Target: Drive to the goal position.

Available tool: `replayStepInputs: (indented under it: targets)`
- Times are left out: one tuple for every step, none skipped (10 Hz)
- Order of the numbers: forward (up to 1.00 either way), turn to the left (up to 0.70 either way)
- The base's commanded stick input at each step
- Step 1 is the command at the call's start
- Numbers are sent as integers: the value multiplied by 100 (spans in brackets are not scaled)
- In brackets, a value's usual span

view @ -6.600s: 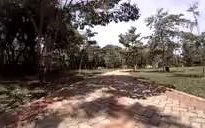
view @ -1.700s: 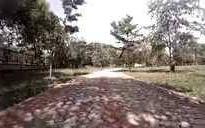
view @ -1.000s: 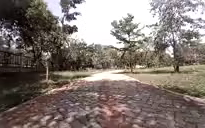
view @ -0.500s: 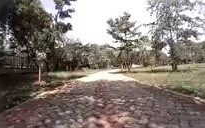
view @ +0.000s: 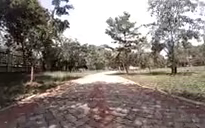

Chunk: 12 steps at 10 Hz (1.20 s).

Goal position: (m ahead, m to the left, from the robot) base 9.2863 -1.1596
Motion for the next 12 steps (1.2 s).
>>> replayStepInputs:
  targets:
    - [70, 0]
    - [70, 0]
    - [70, 0]
    - [70, 0]
    - [70, 0]
    - [70, 0]
    - [70, 0]
    - [70, 0]
    - [70, 0]
    - [70, 0]
    - [70, 0]
    - [70, 0]
